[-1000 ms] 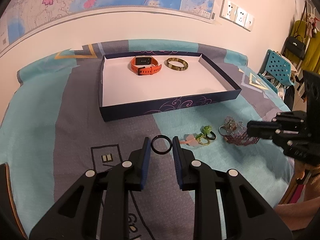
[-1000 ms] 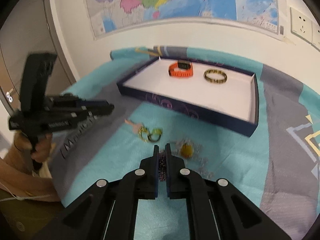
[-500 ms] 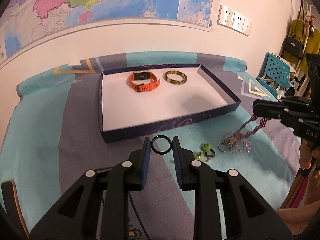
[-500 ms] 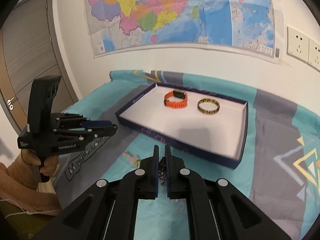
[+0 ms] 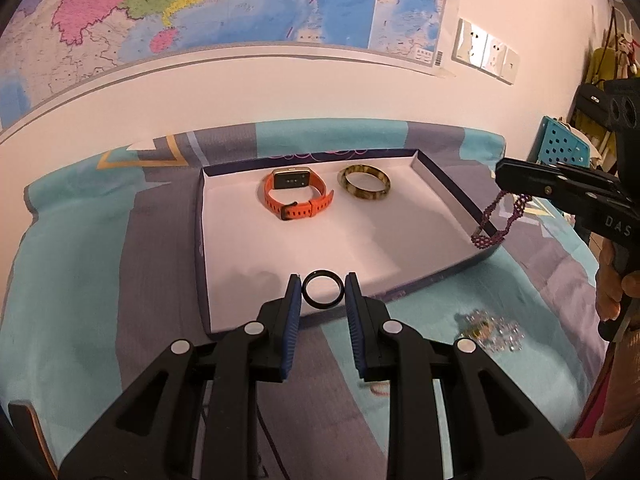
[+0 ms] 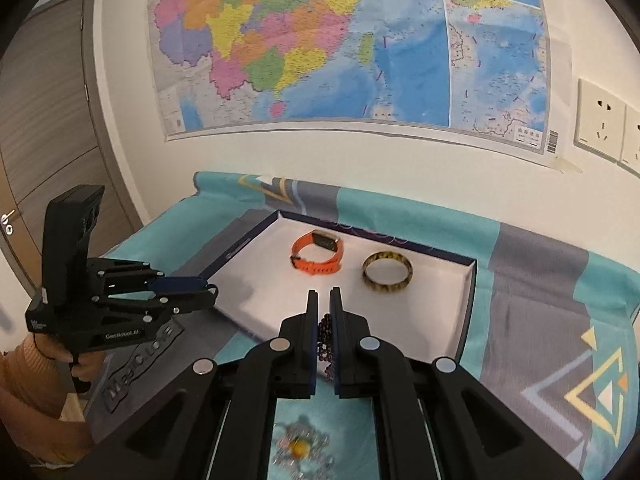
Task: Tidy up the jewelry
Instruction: 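Carry the ring with the left tool into the box while the right tool carries the necklace and both open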
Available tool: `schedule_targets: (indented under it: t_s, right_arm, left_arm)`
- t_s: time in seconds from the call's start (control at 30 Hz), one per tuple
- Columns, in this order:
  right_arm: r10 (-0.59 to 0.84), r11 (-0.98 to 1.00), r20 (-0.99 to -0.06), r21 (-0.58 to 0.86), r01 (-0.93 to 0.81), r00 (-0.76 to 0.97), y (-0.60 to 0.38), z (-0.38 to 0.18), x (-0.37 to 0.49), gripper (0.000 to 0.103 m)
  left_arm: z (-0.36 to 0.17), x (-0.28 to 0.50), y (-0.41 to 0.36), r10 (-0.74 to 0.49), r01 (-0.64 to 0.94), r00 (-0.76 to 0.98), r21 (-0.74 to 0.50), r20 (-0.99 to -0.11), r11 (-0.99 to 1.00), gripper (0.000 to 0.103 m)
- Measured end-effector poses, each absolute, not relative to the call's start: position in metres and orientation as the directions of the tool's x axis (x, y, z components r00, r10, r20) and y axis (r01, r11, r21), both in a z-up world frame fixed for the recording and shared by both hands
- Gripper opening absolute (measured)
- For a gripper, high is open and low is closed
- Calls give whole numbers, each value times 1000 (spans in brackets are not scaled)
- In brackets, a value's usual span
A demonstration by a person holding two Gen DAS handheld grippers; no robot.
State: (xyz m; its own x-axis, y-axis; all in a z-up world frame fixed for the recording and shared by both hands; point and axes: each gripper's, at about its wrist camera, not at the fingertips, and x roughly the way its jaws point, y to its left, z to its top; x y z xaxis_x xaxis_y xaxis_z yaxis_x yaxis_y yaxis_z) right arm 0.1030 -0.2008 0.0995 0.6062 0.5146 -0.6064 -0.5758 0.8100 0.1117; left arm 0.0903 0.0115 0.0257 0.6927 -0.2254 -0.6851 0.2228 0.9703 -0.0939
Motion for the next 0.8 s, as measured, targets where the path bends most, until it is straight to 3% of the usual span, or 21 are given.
schedule_targets:
  t_s: [0.37, 0.8]
  right_arm:
    - [526, 815, -638, 190, -547, 562, -187, 77, 163, 4]
    - [542, 796, -638, 181, -577, 548, -155, 61, 203, 4]
  left_arm:
    - [14, 137, 5, -213, 206, 662, -99, -718, 973, 23]
    - [-7, 183, 8, -198, 154, 612, -131, -766, 979, 23]
